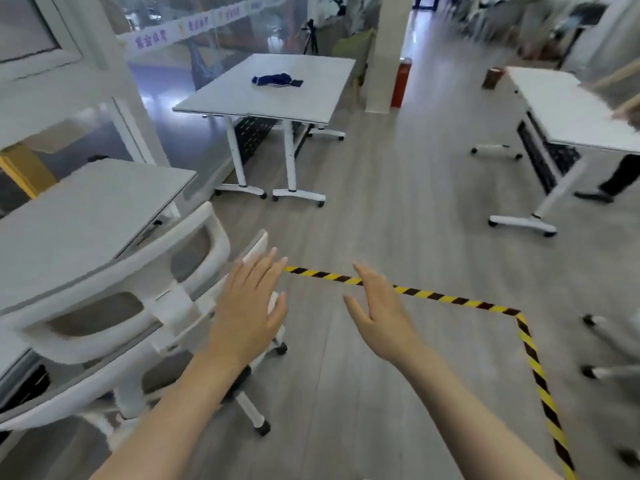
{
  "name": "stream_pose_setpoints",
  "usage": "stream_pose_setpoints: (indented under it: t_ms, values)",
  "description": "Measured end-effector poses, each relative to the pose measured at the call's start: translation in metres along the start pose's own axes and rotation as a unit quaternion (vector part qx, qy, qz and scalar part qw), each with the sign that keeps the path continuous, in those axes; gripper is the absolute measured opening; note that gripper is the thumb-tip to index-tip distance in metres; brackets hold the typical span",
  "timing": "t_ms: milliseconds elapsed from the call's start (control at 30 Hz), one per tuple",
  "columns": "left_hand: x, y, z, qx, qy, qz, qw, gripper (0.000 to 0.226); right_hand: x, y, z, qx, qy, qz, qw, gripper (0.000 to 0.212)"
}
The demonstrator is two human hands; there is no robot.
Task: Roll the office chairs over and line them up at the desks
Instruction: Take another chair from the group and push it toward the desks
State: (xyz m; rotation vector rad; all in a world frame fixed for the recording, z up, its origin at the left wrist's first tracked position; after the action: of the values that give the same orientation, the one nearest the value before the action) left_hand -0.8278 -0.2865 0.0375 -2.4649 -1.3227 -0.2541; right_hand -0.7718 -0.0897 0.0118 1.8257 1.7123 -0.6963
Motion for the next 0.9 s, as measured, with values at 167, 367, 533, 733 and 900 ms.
stream_pose_setpoints:
  t_ms: [167, 367, 533, 733, 900]
  values:
    - [0.107, -0.032, 0.059, -0.061, 0.039, 0.102, 0.992, 0.053, 0.095, 0.086, -0.067, 0.075, 0.022, 0.127, 0.989, 0.060]
    - [0.279, -0.046, 0.131, -0.128, 0.082, 0.227, 0.962, 0.050, 0.206, 0.225, -0.156, 0.170, 0.024, 0.261, 0.950, 0.056]
    - [0.432, -0.038, 0.179, -0.158, 0.131, 0.291, 0.934, 0.050, 0.282, 0.349, -0.225, 0.231, 0.026, 0.337, 0.913, 0.051]
    - [0.601, -0.017, 0.235, -0.204, 0.163, 0.379, 0.888, 0.046, 0.363, 0.489, -0.289, 0.300, 0.018, 0.433, 0.850, 0.053]
    - [0.716, -0.009, 0.276, -0.240, 0.171, 0.432, 0.852, 0.036, 0.411, 0.578, -0.333, 0.360, -0.002, 0.483, 0.798, 0.052]
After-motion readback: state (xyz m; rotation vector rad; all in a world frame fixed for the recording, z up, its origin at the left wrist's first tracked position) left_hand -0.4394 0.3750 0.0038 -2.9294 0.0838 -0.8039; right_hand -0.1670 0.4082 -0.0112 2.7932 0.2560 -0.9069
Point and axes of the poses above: each hand's wrist, its own y-axis away from the middle knuckle, its own z-axis out of the palm, x = y × z, the point moved 8 cm from there along -y, towards the middle knuckle, and after that the axes turned 6 degrees about -x, right-handed, at the moved point
